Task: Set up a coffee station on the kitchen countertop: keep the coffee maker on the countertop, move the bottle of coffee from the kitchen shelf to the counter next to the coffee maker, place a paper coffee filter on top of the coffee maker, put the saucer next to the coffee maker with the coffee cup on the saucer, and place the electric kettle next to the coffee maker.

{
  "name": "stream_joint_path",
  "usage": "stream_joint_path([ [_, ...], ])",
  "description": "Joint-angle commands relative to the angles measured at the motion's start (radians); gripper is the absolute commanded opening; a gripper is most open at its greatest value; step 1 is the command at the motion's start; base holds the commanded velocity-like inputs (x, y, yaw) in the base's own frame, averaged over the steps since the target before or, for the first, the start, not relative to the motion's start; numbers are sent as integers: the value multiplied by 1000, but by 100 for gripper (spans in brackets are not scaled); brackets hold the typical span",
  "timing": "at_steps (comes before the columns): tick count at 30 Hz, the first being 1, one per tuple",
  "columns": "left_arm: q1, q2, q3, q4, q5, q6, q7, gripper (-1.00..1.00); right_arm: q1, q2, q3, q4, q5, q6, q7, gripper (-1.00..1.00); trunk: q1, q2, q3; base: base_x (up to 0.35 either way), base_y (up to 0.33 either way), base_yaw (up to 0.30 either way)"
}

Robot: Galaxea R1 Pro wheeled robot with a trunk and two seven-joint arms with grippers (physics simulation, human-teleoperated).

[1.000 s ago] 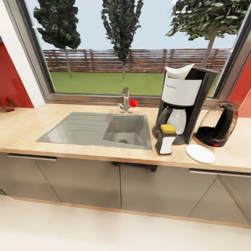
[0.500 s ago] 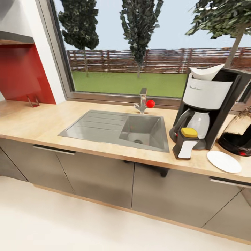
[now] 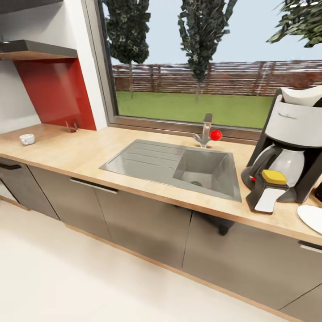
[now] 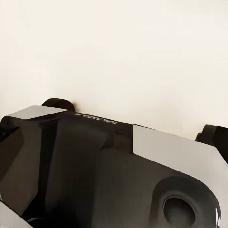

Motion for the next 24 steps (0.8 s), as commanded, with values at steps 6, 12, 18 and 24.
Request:
stream_joint_path([
  [6,-1,0,-8,0,8,5,-3,100,0,0,2,1,-6,-2,3,100,0,0,-1,0,0,270],
  [12,-1,0,-8,0,8,5,-3,100,0,0,2,1,-6,-2,3,100,0,0,-1,55,49,188],
  [18,-1,0,-8,0,8,5,-3,100,0,0,2,1,-6,-2,2,100,0,0,-1,185,170,76],
  [24,-1,0,-8,0,8,5,-3,100,0,0,2,1,-7,-2,0,100,0,0,-1,65,59,222],
])
